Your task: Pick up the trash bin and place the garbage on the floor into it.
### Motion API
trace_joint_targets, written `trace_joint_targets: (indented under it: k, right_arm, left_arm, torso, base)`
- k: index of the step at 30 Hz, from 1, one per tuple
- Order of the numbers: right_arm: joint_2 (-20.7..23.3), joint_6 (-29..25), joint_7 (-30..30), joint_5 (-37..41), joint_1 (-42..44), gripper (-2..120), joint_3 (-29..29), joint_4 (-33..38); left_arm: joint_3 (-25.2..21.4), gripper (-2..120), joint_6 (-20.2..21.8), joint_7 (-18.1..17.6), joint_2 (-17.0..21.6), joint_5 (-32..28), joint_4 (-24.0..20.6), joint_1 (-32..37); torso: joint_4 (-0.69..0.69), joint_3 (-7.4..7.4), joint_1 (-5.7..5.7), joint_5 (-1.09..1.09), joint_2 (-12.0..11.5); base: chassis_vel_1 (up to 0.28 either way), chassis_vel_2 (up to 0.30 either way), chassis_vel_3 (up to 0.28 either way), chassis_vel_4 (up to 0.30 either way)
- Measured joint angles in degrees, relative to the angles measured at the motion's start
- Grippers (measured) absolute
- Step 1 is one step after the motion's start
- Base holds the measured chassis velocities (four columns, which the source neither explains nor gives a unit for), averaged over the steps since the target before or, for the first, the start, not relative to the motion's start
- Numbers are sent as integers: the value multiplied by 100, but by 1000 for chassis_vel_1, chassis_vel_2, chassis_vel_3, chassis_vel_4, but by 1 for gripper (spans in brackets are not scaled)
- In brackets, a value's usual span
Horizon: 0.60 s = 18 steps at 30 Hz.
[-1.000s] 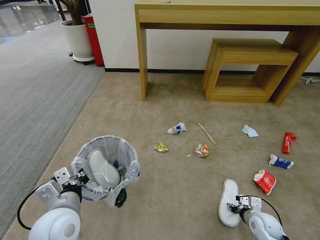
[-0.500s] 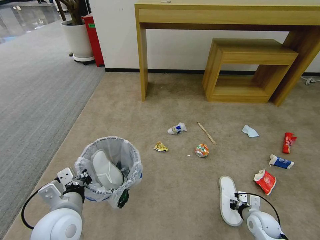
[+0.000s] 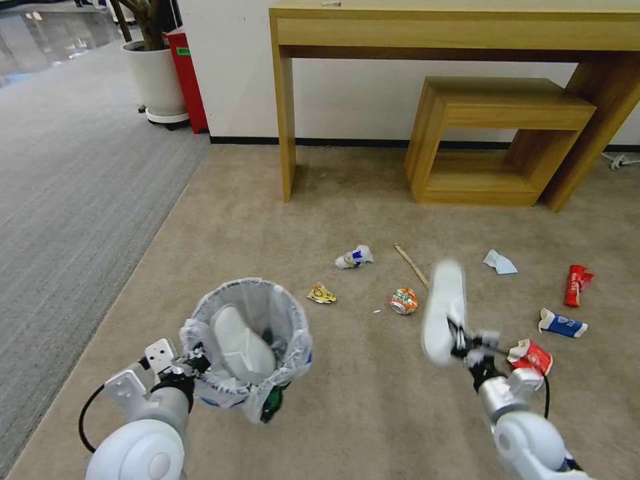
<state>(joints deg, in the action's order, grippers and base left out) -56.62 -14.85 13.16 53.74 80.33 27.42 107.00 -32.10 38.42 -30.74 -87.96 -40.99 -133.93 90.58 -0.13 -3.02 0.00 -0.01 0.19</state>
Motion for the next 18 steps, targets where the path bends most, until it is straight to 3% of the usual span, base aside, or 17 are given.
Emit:
trace_joint_targets:
  k: [1,2,3,5,6,10,18]
  right_arm:
    - [32,-40,175,130,-24,0,5,112]
    - [119,-151,776,380,-136,0,-4,345]
    - [119,-151,776,380,-136,0,-4,345]
    - [211,-241,1525,545,-325,0,-129,507]
    - [211,-241,1525,545,-325,0,-129,507]
    - [169,-266,2627,609,-818,0,-683,628]
    - [-99,-229,3223,75,-1102,0,-1383,229]
  left_arm:
    - [53,0,-7,24,1,43,14,13]
    - [189,0,-28,87,2,152,47,37]
    - [189,0,-28,87,2,152,47,37]
    - [335,0,-44,129,-23,233,99,40]
    - [335,0,-44,129,-23,233,99,40]
    - [558,0,-47,192,-144,369,240,-10]
    - [591,0,-47,216,-159,435,288,-55]
  torso:
    - [0,0,0,0,0]
    - [-1,0,0,0,0]
    - [-1,0,0,0,0]
    - [-1,0,0,0,0]
    - [-1,0,0,0,0]
    - [0,0,0,0,0]
    - [0,0,0,1,0]
  base:
    - [0,0,0,0]
    - [0,0,0,0]
    - [0,0,0,0]
    - [0,0,0,0]
    - [0,0,0,0]
    - [0,0,0,0]
    - [0,0,0,0]
